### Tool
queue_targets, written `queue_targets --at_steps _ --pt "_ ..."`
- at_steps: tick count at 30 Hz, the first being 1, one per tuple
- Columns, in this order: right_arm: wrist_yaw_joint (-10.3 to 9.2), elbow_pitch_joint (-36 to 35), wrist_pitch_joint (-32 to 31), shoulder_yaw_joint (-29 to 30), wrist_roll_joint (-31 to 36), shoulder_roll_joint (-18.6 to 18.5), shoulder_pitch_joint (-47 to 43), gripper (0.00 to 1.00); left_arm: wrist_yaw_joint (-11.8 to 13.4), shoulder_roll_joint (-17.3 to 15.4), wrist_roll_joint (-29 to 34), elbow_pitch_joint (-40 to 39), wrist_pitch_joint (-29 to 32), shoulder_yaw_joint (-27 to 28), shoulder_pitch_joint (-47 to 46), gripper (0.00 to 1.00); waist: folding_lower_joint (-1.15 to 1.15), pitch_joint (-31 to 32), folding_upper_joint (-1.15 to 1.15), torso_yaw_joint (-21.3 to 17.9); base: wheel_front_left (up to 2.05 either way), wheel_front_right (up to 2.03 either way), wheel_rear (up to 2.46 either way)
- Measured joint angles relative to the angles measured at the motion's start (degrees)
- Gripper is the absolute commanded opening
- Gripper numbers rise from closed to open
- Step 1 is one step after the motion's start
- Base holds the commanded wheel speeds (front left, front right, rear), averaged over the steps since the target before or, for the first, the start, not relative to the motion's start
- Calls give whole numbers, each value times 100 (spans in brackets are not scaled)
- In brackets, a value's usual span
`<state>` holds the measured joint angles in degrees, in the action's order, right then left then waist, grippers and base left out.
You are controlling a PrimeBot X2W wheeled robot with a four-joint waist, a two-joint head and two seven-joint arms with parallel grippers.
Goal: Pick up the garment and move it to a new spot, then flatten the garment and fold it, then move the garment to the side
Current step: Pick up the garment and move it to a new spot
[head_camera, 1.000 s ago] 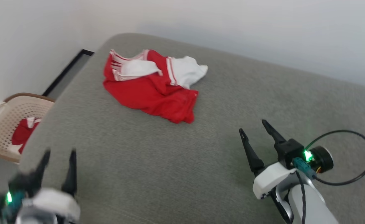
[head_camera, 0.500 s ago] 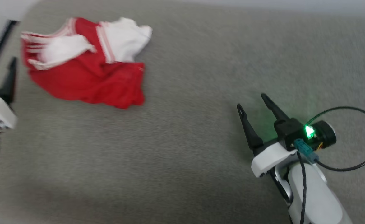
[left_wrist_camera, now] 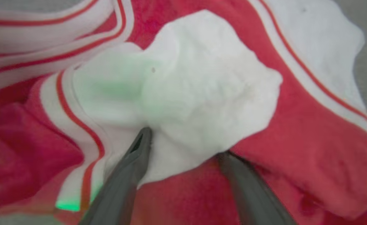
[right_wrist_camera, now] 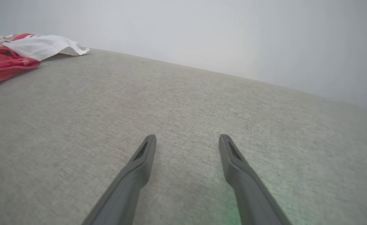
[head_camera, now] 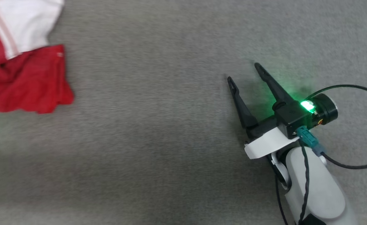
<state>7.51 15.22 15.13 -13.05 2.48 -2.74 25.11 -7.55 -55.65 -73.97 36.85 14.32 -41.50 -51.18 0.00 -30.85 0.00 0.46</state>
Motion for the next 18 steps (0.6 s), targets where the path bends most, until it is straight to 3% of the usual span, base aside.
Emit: queue_targets --at_steps 6,7,8,9,18 --pt "0 -403 2 8 51 4 -80 100 -2 -213 -463 116 201 -368 -180 100 0 -314 1 -297 0 0 0" --pt "0 -454 2 3 54 5 -99 100 -2 -250 -480 90 202 -438 -209 76 0 -336 0 -321 0 0 0" --pt "0 -498 2 -1 58 3 -112 100 -2 -283 -506 59 194 -491 -231 34 0 -345 1 -339 0 0 0" --pt "0 -538 2 -11 63 0 -129 100 -2 -287 -558 59 141 -537 -239 0 0 -342 1 -344 0 0 0" --pt "0 -556 0 42 37 -13 -190 100 5 -31 -526 41 -1333 -937 -426 0 0 -44 0 -245 0 0 0"
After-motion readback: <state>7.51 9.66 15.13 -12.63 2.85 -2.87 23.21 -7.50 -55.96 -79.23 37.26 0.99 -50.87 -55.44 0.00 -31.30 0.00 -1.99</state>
